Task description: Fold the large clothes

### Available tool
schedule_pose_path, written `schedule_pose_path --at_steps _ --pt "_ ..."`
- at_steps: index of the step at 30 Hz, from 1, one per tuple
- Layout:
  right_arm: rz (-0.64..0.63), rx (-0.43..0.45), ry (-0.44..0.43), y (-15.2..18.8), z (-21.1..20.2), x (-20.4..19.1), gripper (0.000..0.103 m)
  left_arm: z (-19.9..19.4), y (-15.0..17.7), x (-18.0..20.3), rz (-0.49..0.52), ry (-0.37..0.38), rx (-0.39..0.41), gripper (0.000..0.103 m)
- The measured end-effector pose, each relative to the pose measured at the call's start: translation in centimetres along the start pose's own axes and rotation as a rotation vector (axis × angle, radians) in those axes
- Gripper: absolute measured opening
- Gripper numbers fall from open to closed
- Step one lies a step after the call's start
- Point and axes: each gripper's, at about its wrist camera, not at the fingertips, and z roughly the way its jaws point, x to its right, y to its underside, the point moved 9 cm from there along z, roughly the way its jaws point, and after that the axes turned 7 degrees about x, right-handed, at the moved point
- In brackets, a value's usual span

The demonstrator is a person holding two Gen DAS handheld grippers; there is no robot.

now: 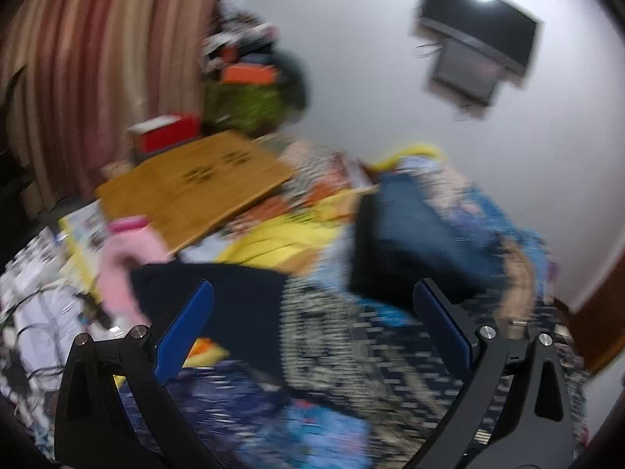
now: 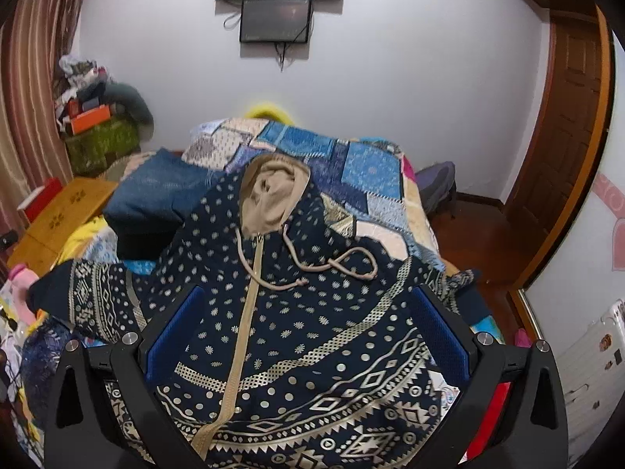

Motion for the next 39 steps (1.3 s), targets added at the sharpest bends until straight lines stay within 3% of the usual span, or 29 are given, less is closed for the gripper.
schedule_pose_path --at_steps 3,8,12,15,18,21,26,28,31,37,39 --pt "-0.005 -0.03 -0.002 0.5 1.1 -0.3 0.103 3.3 2.2 -4.0 -0.052 -0.068 -0.112 0.103" --pt "-0.002 -0.074 0.004 1.2 2.4 -0.2 0.103 7.2 6.4 -8.6 -0.199 -0.04 -0.298 0.103" --pt "0.011 -0.101 0.007 1.5 3.4 -0.1 0.103 8.7 8.8 -9.8 -0.289 -0.006 -0.381 0.09" --pt "0.013 -0.118 0.014 1.8 3.9 0.0 0.103 10.2 10.0 -9.9 -0.349 0.042 -0.423 0.087" --pt "0.014 -0.13 0.016 2.0 4.3 0.0 0.103 11.8 10.7 -10.6 -0.406 0.059 -0.451 0.083" --pt "0.011 -0.137 0.02 2.2 4.5 0.1 0.103 13.4 11.5 -11.6 -0.485 0.053 -0.491 0.072" --pt "0.014 -0.147 0.026 2.5 4.8 0.5 0.103 14.0 10.7 -12.3 -0.47 0.005 -0.463 0.048" --pt "0.019 -0.152 0.027 2.6 4.8 0.6 0.103 13.6 9.9 -12.2 -0.42 -0.018 -0.434 0.028" --pt "0.025 -0.154 0.023 2.6 4.7 0.7 0.103 12.7 7.9 -11.0 -0.308 -0.05 -0.373 0.011" --pt "0.021 -0.139 0.026 2.4 4.2 1.1 0.103 10.3 2.8 -6.3 -0.173 0.002 -0.248 0.006" --pt "0.022 -0.135 0.025 2.4 4.0 1.4 0.103 9.4 0.8 -3.8 -0.147 0.06 -0.211 0.004"
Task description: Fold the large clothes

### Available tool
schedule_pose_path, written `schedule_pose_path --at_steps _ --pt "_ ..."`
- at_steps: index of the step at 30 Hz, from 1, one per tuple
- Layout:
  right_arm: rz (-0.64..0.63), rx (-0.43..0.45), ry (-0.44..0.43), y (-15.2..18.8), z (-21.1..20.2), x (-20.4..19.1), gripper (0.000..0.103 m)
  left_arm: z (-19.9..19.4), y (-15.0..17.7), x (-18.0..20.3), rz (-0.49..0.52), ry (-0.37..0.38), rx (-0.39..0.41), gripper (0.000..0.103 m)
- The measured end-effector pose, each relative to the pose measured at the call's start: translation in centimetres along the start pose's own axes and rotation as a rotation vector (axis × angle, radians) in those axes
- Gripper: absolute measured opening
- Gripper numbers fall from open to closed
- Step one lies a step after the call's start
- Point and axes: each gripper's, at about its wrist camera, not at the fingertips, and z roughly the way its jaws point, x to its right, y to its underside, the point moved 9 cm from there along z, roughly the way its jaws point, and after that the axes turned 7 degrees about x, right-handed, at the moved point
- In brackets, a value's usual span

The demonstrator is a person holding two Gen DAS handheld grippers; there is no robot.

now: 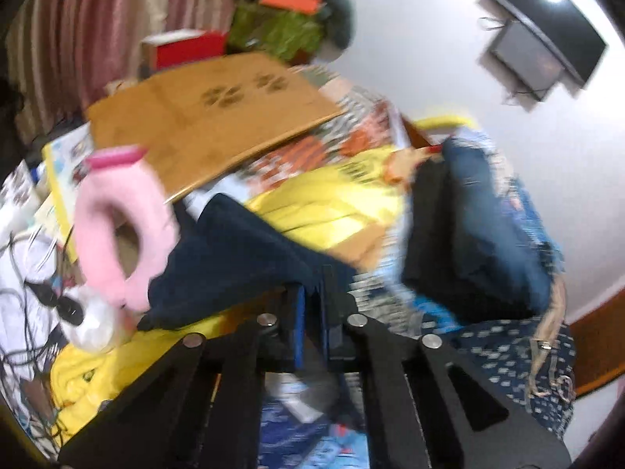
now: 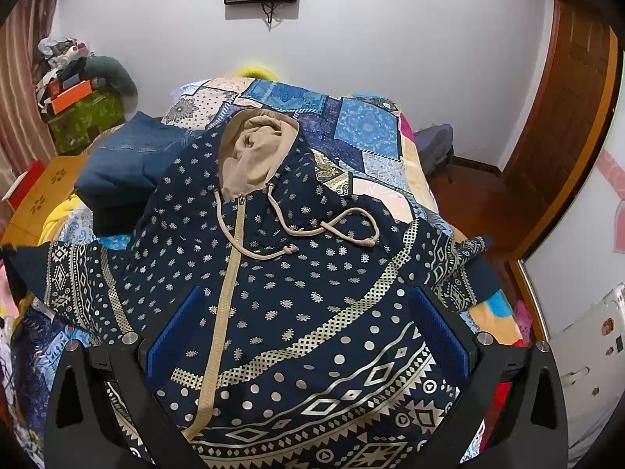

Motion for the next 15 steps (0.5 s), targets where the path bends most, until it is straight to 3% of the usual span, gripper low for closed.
schedule_pose_path --at_steps 5,9,12,15 --pt "0.012 0.007 -0.007 0.2 -0.4 0.6 0.103 -3.2 -1.6 7.2 0.103 0.113 0.077 0.004" --pt "0.022 0.005 -0.012 0.6 -0.5 1.2 0.103 -5.6 -1.2 13.9 0.185 0.238 0.094 0.004" --pt "0.032 0.003 -0.016 1.0 -0.5 1.8 0.103 -6.7 0.7 19.5 0.252 0.352 0.061 0.004" --pt "0.042 -0.005 -0.022 1.6 -0.6 2.3 0.103 -6.8 3.2 23.6 0.317 0.41 0.014 0.004"
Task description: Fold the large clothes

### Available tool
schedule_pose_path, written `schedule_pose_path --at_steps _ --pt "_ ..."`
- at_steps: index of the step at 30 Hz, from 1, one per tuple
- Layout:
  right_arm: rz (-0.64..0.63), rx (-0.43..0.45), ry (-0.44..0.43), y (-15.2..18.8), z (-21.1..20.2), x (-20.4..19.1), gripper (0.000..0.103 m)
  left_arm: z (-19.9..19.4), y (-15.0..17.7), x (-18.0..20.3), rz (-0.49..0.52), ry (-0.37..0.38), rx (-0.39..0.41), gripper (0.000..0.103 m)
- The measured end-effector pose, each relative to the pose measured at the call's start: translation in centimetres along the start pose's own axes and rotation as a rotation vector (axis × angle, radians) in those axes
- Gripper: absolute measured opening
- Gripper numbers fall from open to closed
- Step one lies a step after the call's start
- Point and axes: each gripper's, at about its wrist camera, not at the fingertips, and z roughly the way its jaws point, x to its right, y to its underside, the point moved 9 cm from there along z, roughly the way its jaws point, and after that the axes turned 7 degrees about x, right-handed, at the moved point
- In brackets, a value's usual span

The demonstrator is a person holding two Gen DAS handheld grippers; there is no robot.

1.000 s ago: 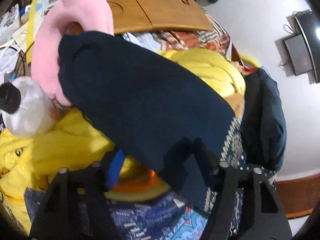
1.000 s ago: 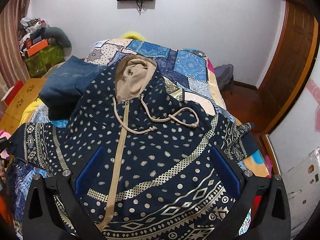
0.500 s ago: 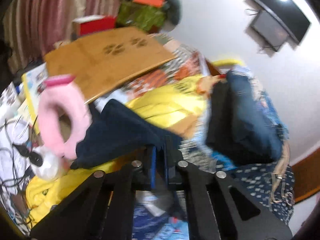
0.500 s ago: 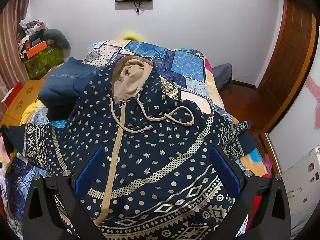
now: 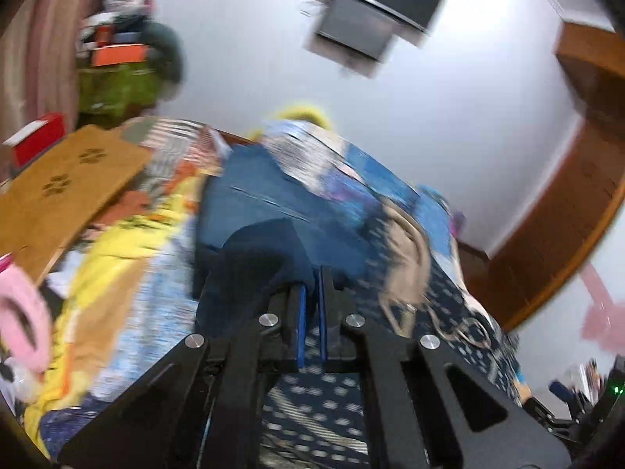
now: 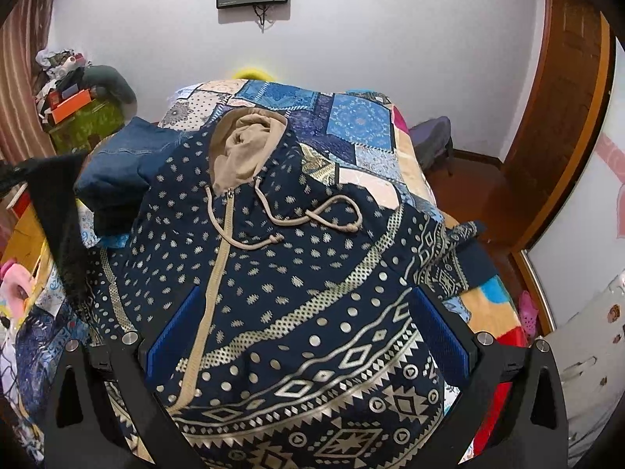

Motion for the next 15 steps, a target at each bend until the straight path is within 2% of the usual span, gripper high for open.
schedule_pose_path --at_steps 3,7,11,15 --pt "0.009 -0.008 -0.002 0.5 0.0 0.6 0.103 2.2 2.7 4.5 0.066 0.053 -0.073 0.004" --pt "0.016 -0.013 0.01 1.1 0.0 1.6 0.103 5.4 8.9 9.5 0.171 0.098 -0.235 0.004" --pt "0.032 -0.024 0.017 1.8 0.0 2.7 0.103 7.1 14.8 12.2 0.222 0.145 -0.385 0.004" --pt "0.049 -0.036 0.023 2.2 0.1 3.5 0.103 8.2 19.0 13.1 0.302 0.135 -0.48 0.004"
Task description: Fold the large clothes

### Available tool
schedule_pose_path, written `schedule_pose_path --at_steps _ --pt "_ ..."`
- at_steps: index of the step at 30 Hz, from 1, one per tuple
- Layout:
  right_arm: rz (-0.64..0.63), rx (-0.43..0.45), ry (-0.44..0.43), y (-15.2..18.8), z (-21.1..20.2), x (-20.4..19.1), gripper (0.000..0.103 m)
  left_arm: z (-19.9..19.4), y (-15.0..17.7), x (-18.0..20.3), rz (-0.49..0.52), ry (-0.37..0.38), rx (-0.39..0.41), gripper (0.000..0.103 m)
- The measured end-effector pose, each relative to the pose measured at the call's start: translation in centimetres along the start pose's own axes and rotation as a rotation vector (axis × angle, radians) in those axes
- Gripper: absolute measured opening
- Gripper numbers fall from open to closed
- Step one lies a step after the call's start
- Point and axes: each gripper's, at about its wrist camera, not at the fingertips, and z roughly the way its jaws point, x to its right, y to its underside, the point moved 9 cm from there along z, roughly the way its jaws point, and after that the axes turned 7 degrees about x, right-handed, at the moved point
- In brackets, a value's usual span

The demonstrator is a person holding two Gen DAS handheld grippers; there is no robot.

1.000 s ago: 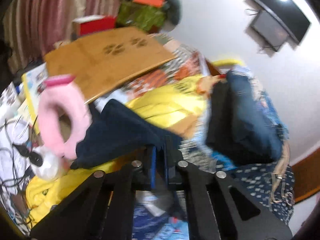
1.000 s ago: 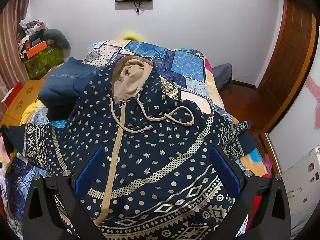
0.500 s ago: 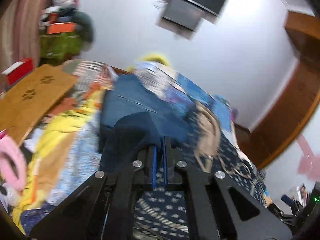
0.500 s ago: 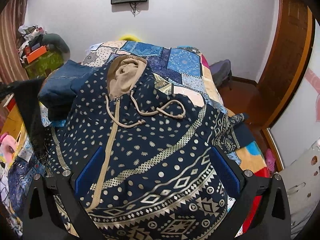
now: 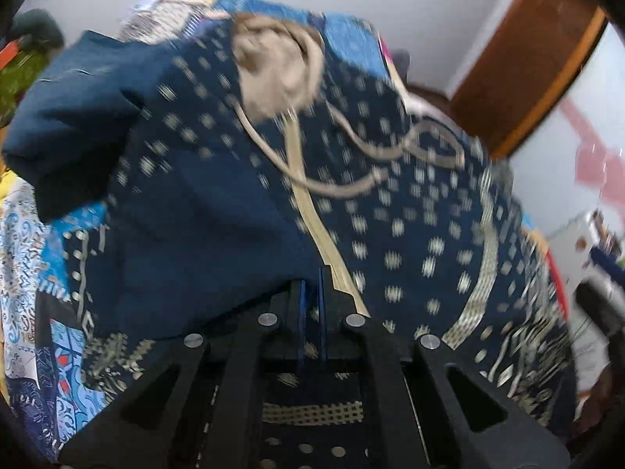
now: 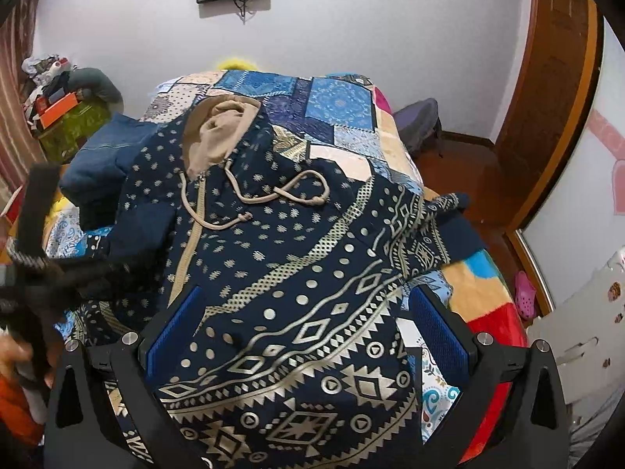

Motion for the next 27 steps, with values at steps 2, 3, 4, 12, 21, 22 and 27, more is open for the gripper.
schedule_pose_path --at_steps 2,3,4,12,21,22,27 --pt "0.002 0.001 0.005 -0.1 0.0 0.3 0.103 0.5 1.2 0.4 0.021 -0.005 -0.044 0.004" --pt "0.001 0.004 0.009 -0.1 -0.1 0.4 0.103 0.5 1.7 0.6 0.029 0.0 -0.055 0.004" --pt "-0.001 0.006 0.013 -0.2 -0.1 0.5 0.103 0.3 1.9 0.6 0.033 0.004 -0.06 0.004" --pt "-0.031 0.034 0.014 -1.6 -0.3 -0.3 0.103 -4.6 1.4 -0.5 0.069 -0.04 0.006 0.038" --pt "-0.139 0.091 -0.001 -3.9 -0.5 -4.2 0.103 -11.6 -1.9 -6.7 0.005 -0.18 0.203 0.059" --pt "-0.149 0.093 -0.007 -4.1 -0.4 -4.7 0.103 -12.6 -2.0 -8.1 -0.013 -0.209 0.225 0.06" --pt "-0.211 0.099 -0.065 -4.8 0.2 -8.1 0.103 -14.0 -1.6 -12.8 -0.086 -0.293 0.252 0.06"
